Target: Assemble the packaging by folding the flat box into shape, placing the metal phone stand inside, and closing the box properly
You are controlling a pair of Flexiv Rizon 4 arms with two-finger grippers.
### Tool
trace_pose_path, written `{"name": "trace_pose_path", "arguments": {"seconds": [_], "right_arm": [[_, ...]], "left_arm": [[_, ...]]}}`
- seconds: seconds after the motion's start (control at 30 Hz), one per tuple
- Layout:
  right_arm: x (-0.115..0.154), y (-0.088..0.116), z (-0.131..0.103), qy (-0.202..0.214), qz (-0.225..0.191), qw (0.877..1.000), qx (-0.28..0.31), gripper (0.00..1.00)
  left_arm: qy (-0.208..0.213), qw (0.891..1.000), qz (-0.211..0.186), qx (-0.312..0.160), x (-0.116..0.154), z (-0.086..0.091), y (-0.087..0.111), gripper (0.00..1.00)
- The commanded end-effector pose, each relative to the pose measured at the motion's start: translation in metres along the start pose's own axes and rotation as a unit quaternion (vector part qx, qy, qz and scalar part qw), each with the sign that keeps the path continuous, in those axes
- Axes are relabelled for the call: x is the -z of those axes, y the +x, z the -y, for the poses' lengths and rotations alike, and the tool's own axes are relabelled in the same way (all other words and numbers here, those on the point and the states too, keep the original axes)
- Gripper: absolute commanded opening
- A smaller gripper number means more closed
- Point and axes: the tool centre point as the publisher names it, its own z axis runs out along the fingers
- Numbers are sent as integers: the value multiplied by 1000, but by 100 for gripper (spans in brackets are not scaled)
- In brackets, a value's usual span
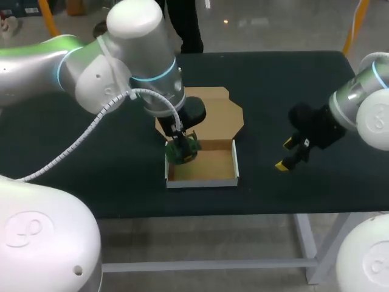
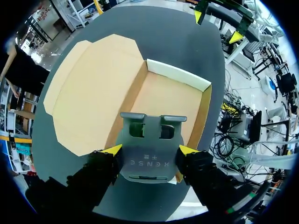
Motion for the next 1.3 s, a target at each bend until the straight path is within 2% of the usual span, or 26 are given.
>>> {"name": "trace_pose_path", "arguments": {"seconds": [0.03, 0.2, 0.43, 0.73, 1.07, 1.3], "right_arm": [[2, 0, 1, -2, -2, 1000, 1, 100], [2, 0, 1, -2, -2, 1000, 1, 100], [2, 0, 1, -2, -2, 1000, 1, 100], [2, 0, 1, -2, -2, 1000, 1, 100], [2, 0, 1, -2, -2, 1000, 1, 100], [2, 0, 1, -2, -2, 1000, 1, 100]], "left_arm": [[-21, 1000, 4, 3, -26, 24, 0, 0], [-26, 1000, -3, 2, -41, 32, -1, 0], [-24, 1000, 9, 0, -58, 37, -3, 0], [-38, 999, -12, 6, -70, 36, -12, 0], [-46, 998, -29, 20, -75, 35, -17, 0], [-47, 998, -34, 19, -68, 24, -12, 0]]}}
